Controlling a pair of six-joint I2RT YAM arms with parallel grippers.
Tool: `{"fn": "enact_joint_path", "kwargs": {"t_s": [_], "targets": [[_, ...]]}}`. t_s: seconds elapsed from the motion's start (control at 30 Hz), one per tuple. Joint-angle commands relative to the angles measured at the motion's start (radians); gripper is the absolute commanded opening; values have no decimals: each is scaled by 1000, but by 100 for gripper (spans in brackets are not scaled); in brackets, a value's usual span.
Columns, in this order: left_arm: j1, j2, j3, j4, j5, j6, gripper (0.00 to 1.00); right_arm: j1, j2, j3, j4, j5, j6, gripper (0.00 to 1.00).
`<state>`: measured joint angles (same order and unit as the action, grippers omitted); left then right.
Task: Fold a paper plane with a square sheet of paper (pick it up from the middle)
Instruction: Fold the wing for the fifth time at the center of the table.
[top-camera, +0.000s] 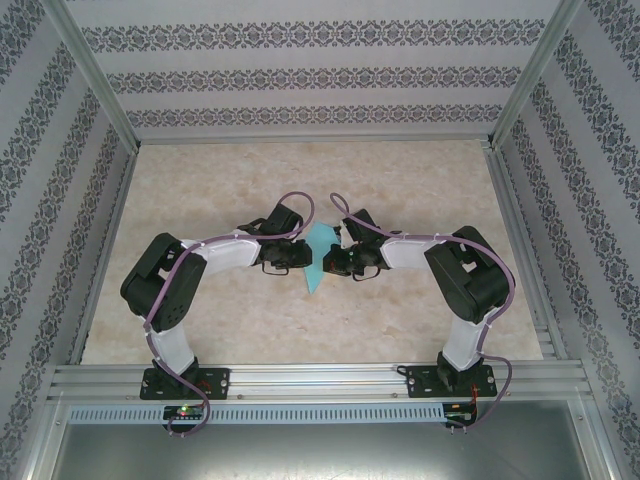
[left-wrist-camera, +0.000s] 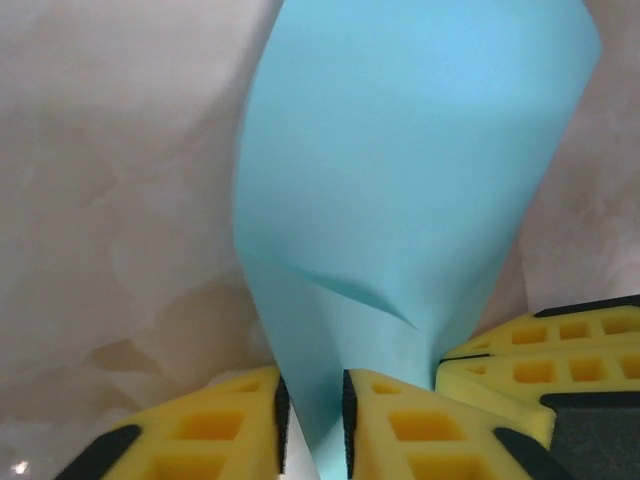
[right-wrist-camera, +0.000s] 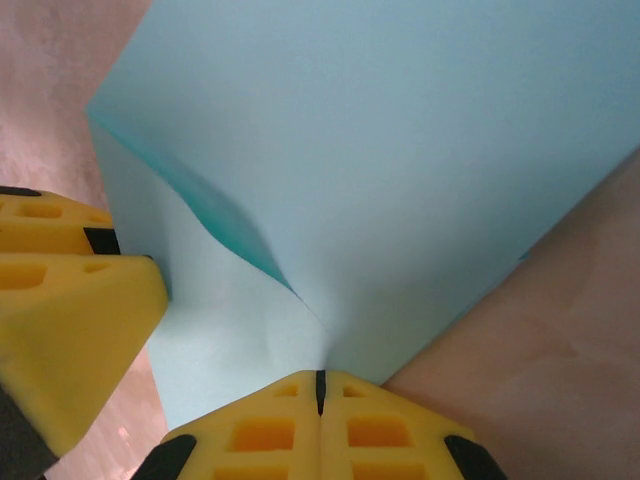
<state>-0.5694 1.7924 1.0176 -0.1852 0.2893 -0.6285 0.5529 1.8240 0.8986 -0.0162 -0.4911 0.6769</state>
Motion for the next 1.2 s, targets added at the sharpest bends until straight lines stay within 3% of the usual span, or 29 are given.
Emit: {"fn": "enact_joint_path", "kwargs": {"t_s": [0.0,0.67,1.17], "targets": [[-4,1,4,13,15,1,19,-8,-6,-27,-38,31,-16,4],[-32,5,47,-1,96,40,7,-8,1,-27,-18,29,-5,4],[-43,72,68,51,143,2,7,-11,-5,-54,58,-12,34,4]]}}
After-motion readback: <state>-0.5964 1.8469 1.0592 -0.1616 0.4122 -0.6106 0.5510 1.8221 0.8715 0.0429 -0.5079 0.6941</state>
